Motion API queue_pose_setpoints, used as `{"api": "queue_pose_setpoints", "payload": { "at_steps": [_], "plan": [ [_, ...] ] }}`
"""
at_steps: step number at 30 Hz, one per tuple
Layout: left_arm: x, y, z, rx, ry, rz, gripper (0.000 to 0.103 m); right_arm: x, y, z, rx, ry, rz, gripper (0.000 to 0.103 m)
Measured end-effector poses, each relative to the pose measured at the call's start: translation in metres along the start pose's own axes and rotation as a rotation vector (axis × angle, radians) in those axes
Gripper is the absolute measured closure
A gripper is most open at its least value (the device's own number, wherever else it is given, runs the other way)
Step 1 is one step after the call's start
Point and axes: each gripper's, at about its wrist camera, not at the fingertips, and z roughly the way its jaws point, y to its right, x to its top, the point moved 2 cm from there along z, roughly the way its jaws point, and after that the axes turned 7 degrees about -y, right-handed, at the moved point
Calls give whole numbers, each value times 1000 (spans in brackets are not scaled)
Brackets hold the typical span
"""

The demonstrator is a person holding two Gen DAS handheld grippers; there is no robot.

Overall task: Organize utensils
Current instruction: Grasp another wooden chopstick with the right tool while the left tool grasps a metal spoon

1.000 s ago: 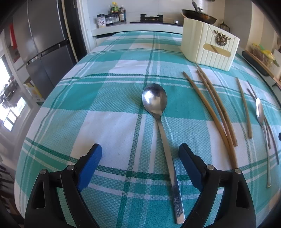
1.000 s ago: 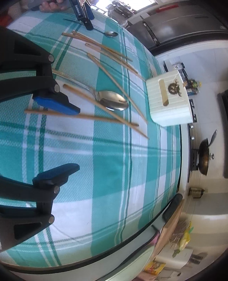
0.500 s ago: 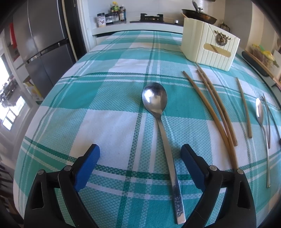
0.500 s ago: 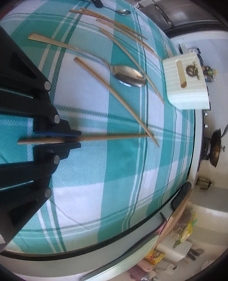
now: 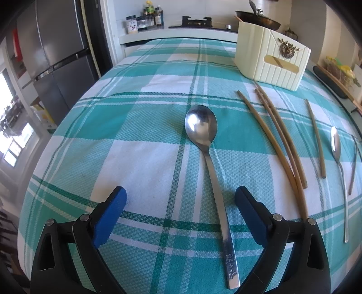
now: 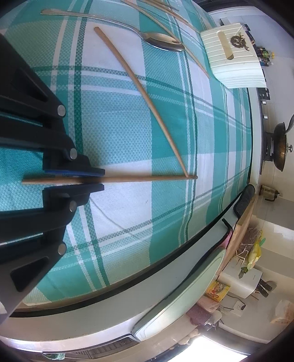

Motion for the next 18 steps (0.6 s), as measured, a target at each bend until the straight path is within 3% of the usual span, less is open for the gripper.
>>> {"api": "queue_pose_setpoints", "payload": {
  "at_steps": [1, 3, 5, 10, 14, 16, 18],
  "plan": [
    [0, 0, 0, 0, 0, 0, 6, 2, -1, 1, -3, 0, -12, 94],
    [0, 0, 0, -1, 0, -1, 6, 10, 1, 2, -2, -1, -17, 81],
    [0, 0, 0, 0, 0, -1, 6, 21, 2, 0, 36, 13, -7, 55],
    [0, 0, 0, -1, 0, 0, 6, 57, -12, 24, -1, -20, -56, 53],
    [0, 0, 0, -7, 0, -3, 6, 85, -23, 37, -43, 9, -70, 53],
    [-1, -1, 0, -8, 0, -3, 5, 92, -34, 38, 30, 20, -113, 53],
    [-1, 0, 0, -9, -2, -1, 5, 95, -40, 36, 47, 29, -152, 53]
  ]
}}
